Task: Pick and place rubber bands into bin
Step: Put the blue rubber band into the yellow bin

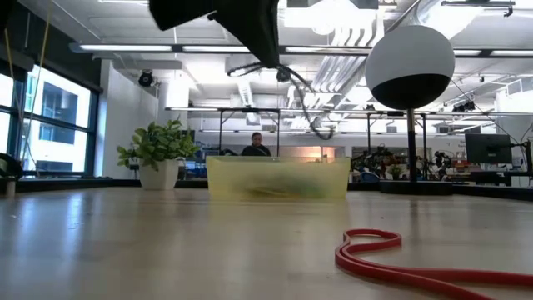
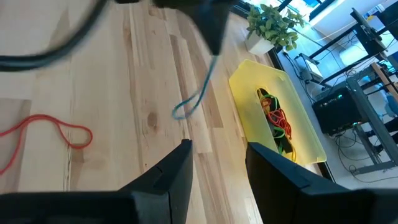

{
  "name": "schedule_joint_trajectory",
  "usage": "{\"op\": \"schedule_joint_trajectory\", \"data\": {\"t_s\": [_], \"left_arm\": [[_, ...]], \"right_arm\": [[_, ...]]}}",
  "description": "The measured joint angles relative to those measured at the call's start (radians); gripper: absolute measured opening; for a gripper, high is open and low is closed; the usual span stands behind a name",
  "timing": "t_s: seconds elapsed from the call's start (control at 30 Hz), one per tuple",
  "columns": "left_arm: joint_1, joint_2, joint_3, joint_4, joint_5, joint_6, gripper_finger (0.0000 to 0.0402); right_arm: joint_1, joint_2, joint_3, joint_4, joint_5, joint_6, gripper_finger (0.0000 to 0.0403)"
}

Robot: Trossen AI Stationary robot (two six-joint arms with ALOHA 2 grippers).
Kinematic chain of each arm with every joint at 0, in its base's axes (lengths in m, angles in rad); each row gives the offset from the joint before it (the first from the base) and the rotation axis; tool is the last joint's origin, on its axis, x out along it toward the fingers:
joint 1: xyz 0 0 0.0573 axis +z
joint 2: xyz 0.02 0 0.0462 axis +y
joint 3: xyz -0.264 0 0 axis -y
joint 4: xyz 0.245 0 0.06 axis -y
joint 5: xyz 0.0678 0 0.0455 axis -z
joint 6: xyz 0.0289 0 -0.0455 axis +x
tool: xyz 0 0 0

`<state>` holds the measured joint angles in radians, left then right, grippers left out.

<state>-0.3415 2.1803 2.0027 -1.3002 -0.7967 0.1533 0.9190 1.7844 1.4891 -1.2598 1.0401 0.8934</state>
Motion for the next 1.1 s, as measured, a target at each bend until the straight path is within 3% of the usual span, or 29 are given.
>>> {"op": "schedule_joint_trajectory", "data": {"t_s": [0.57,0.73,0.93,1.1], "left_arm": [[0.226,0.0,0.016,-0.031,-0.124,0.144,0.0],[0.31,0.0,0.016,0.026,-0.133,0.217,0.0],[0.407,0.0,0.016,0.191,-0.048,0.373,0.0],[0.492,0.0,0.016,0.323,0.097,0.493,0.0]], "right_arm": [[0.052,0.0,0.0,0.001,-0.019,0.031,0.0139],[0.077,0.0,0.0,0.006,-0.027,0.048,0.0139],[0.092,0.0,0.0,0.031,-0.027,0.049,0.0139],[0.093,0.001,0.0,0.04,-0.033,0.049,0.0139]]}}
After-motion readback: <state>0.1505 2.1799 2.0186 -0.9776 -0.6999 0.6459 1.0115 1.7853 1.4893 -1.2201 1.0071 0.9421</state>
